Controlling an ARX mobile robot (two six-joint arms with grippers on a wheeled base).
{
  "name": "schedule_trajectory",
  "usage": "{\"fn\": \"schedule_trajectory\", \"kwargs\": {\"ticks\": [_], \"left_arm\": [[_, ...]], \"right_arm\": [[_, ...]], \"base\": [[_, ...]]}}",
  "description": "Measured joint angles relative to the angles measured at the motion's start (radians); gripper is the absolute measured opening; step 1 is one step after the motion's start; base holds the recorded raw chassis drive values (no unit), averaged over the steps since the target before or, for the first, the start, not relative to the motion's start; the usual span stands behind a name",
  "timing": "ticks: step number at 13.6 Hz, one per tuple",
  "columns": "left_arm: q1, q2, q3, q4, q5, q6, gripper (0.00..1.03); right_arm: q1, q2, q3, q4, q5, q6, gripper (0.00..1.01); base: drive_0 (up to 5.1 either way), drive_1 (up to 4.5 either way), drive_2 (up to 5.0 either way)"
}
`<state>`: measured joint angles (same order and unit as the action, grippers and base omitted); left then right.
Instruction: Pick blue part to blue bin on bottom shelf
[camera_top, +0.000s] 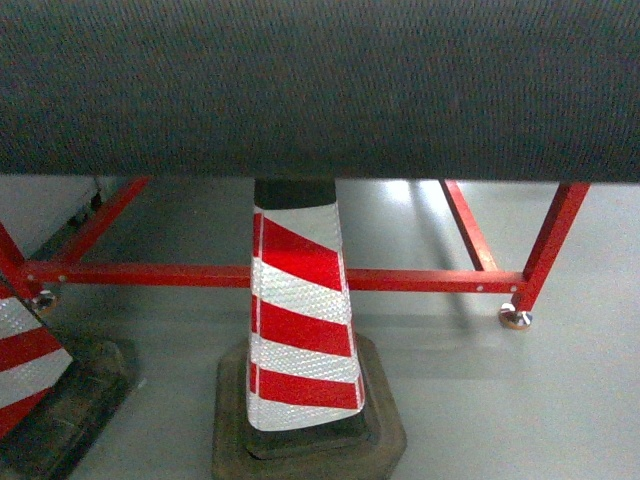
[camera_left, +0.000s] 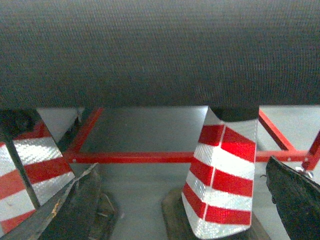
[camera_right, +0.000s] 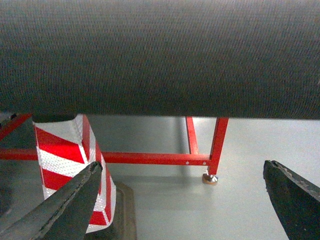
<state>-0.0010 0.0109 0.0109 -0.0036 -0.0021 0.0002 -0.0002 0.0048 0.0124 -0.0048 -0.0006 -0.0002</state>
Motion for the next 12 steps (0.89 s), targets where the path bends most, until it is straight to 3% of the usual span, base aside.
{"fn": "schedule_trajectory", "kwargs": {"ticks": [12], "left_arm": [[0.000, 0.000, 0.000, -0.002, 0.000, 0.000, 0.98]], "right_arm": [[0.000, 0.000, 0.000, -0.002, 0.002, 0.001, 0.98]], "base": [[0.0, 0.00, 0.0]]}}
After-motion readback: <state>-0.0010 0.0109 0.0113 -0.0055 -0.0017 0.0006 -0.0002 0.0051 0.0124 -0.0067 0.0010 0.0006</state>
